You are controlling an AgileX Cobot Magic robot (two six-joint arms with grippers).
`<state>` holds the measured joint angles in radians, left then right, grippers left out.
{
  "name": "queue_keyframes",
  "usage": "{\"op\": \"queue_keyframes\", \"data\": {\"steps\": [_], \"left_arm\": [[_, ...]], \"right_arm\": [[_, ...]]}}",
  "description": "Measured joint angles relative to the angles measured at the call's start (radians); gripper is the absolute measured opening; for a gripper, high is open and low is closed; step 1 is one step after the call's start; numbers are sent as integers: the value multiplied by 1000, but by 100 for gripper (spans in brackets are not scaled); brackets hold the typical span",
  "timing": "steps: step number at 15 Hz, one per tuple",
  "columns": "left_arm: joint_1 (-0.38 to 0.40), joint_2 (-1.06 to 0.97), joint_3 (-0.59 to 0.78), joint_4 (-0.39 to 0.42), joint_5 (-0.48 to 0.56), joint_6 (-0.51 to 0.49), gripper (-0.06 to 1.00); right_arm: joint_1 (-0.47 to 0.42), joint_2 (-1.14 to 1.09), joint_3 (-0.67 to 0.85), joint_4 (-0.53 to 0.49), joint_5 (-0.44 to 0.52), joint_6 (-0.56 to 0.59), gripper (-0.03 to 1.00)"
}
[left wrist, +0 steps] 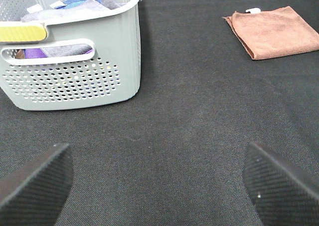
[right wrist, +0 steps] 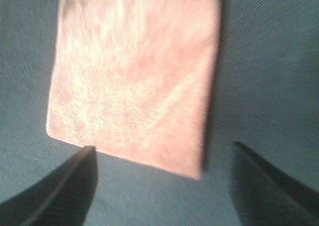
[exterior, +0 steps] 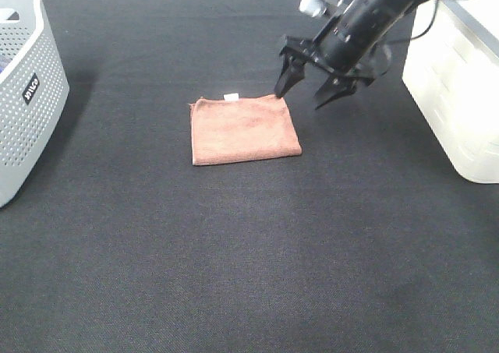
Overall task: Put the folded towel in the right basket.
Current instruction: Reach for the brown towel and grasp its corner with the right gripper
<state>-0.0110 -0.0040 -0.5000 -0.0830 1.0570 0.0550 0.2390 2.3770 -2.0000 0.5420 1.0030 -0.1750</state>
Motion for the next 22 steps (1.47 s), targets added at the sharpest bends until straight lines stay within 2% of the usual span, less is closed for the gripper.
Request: {"op": "queue_keyframes", "data": {"steps": [3, 6, 9, 18, 20, 22], "left_arm": [[0, 0, 0, 0, 0, 0, 87], [0, 0, 0, 0, 0, 0, 87], [0, 0, 0, 0, 0, 0, 87], [0, 0, 0, 0, 0, 0, 87], [0, 0, 0, 0, 0, 0, 87], [0, 0, 0, 0, 0, 0, 87]], "right_arm": [[-23, 137, -136, 44, 52, 0, 70], [-43, 183, -179, 55, 66, -4, 70], [-44, 194, -187, 97, 67, -47, 70], [-5, 232, -190, 114, 61, -103, 68], [11, 244, -194, 119, 31, -104, 44], [15, 252, -194, 119, 12, -104, 15]]}}
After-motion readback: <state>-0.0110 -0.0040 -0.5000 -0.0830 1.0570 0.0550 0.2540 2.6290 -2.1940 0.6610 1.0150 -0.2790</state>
